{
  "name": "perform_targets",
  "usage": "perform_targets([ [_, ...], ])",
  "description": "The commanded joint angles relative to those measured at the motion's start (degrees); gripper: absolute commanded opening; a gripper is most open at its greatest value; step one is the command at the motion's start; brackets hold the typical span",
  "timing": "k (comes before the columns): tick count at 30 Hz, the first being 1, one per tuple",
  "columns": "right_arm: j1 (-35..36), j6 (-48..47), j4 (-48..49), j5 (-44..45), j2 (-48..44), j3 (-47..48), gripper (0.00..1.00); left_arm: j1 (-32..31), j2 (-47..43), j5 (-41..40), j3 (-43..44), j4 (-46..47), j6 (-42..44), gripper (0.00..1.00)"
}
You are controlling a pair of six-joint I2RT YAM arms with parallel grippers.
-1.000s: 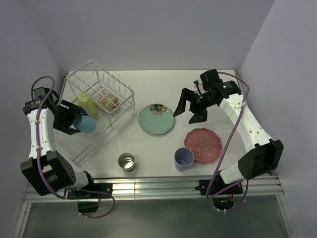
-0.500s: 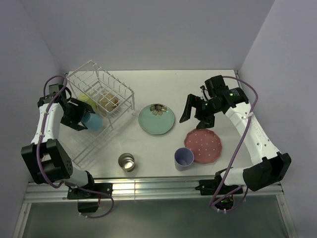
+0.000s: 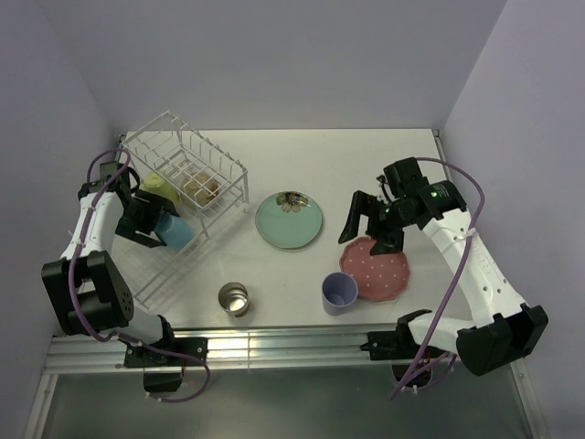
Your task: Load the mixed dishes into the dish rack
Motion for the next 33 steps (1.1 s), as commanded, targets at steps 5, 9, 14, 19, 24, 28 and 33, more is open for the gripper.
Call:
perform_targets([
  [5,3.13,0.92,-1.53,4.11,-3.03,-4.67,0.98,-0.86,2.28,0.24,1.61,3.08,-1.52,0.02],
  [9,6.38,2.5,-1.18,6.23,-4.0,-7.05,0.98,-1.48,3.6,0.68,2.32,3.26,-0.91,0.27],
  [14,7.26,2.94,-0.65,6.84,-4.7,-9.33,0.98,-3.06,4.92,1.03,3.55,2.91,-0.82,0.65],
  [19,7.44,2.68,-0.12,7.02,-5.23,-10.56,0.98,-3.59,4.22,0.51,4.08,1.41,-0.99,0.86],
  [24,7.53,1.8,0.41,6.76,-5.06,-11.09,0.98,-3.59,2.29,0.86,3.55,0.62,-1.34,0.99],
  [28,7.62,1.18,0.5,7.02,-4.88,-11.09,0.98,-3.5,1.41,0.24,3.28,-0.61,-1.17,0.99],
  [33,7.62,0.39,0.67,7.11,-5.06,-11.53,0.98,-3.33,-1.14,-1.42,2.32,-2.72,-1.61,0.99],
])
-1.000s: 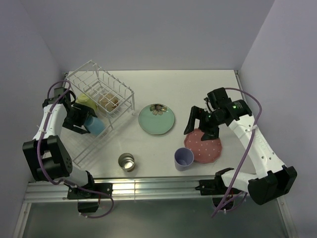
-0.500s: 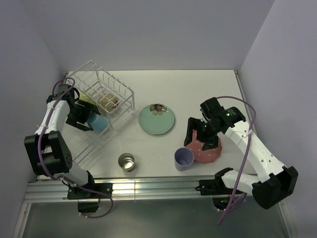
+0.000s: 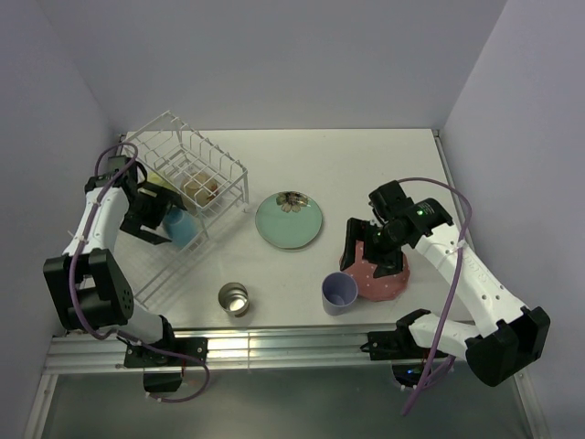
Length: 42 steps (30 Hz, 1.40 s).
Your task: Load the mixed dishes into the dish rack
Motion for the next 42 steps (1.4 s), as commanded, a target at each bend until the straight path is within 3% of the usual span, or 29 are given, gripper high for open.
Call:
perform_targets([
  [1,0.47,-1.31,1.15,0.97,-1.04,-0.74,0.98,0.35,-3.61,-1.84,-1.09,-2.54,-0.34,0.99],
  [11,2.83,-1.85,1.07,0.61,-1.03,-0.91,0.95,8.42,-12.14,-2.11,-7.33,-3.51,2.73,0.99],
  [16,5.12,-1.14,1.15,1.75,-1.38,-4.07,0.89,9.05,-14.33,-0.71,-6.46,-4.21,3.0,0.99],
  [20,5.83,-0.79,2.47,1.32,-2.53,-8.89,0.74,8.96,-15.48,1.75,-2.25,-6.31,3.88,0.99],
  [21,6.0,-0.79,3.17,0.97,-2.53,-9.69,0.66,9.05,-15.74,2.11,-1.28,-7.02,4.23,0.99],
  [23,6.36,-0.88,4.22,0.35,-2.18,-11.19,0.65,9.05,-16.18,2.98,1.79,-8.43,5.63,0.99],
  [26,6.88,-1.22,7.3,-1.31,-0.52,-12.86,0.51,9.05,-16.97,4.83,5.74,-11.33,7.65,0.99],
  [27,7.15,-1.31,7.74,-1.32,0.19,-12.0,0.32,9.05,-17.5,5.97,6.37,-11.86,8.09,0.99],
  [30,7.41,-1.05,6.26,2.19,2.91,-7.17,0.0,8.96,-19.69,9.04,7.78,-13.7,8.8,0.99],
  [33,7.41,-1.58,3.98,3.42,4.85,-0.4,0.0,8.96,-21.89,10.63,8.13,-14.59,8.98,0.99],
  [37,7.41,-2.46,0.28,3.35,7.4,10.23,0.0,9.05,-24.79,4.07,9.54,-18.71,11.43,0.99],
  [40,7.32,-2.37,-0.26,-3.49,8.19,19.37,0.0,9.05,-26.55,3.34,9.54,-18.72,12.75,0.96],
  [42,6.01,-1.93,0.79,-7.98,8.89,24.3,0.0,9.05,-27.34,8.41,8.14,-16.79,13.11,0.89],
])
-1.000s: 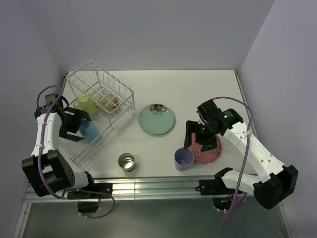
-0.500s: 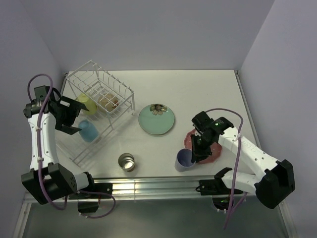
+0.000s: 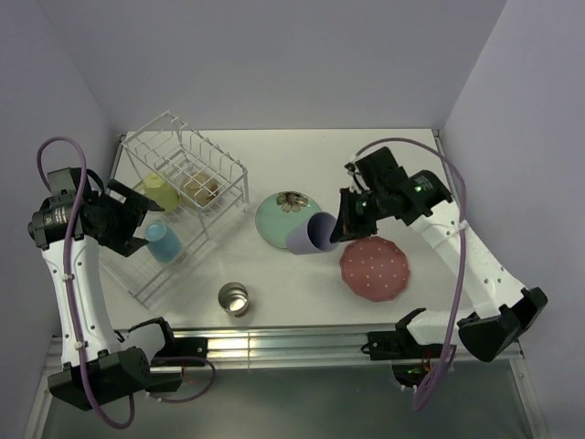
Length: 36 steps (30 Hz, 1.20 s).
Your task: Load the mixed dishes into the dish rack
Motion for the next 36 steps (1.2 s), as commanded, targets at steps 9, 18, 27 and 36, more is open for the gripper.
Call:
perform_targets([
  [9,-9.61,12.04,21.58,-49.76,2.72,6.4,0.0,0.13,-5.47,34.95,-5.96,13.02,4.12,0.99],
  [18,-2.31,45.01,60.2,-54.08,4.39,0.08,0.0,0.13,-9.24,45.07,-5.34,20.38,-2.88,0.99],
  [27,1.03,57.21,76.27,-54.34,9.75,0.53,0.0,0.13,-14.24,53.86,-8.58,38.21,-22.36,0.99],
  [36,5.07,69.35,93.59,-53.2,14.84,-1.06,0.0,0.04,-17.68,56.68,-13.42,56.07,-42.61,0.99],
])
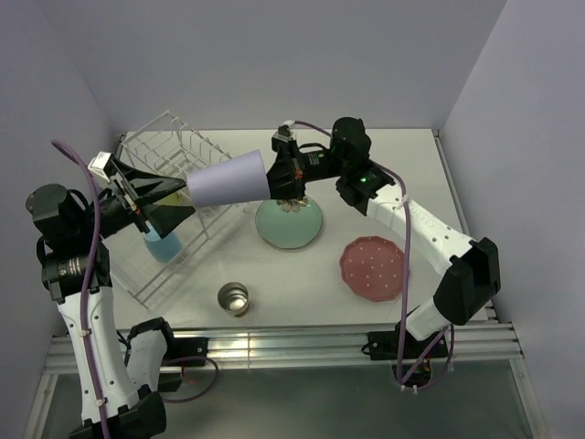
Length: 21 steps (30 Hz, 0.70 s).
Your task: Load the mixed dishes into the dish rack
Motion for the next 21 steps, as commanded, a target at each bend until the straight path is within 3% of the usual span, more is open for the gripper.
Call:
perform_targets([
  [1,2.21,6.76,12.29,-0.2,1.54,-0.03,0.0,0.04,-0.5,2.65,-0.64,12.43,-9.4,0.99],
  [8,4.41,16.41,26.68,0.86,4.35,-2.93,0.0,0.04,-0.33,3.53,-3.01,30.55,-24.94,0.99],
  [15,5.47,16.96,27.94,1.38,6.73,-1.97,0.0,0.04,0.46,2.82,-5.39,44.09,-35.85,0.99],
  [21,5.64,17.05,26.97,1.56,8.57,-0.13,0.0,-0.04,1.61,3.79,-3.8,44.11,-35.6,0.99],
])
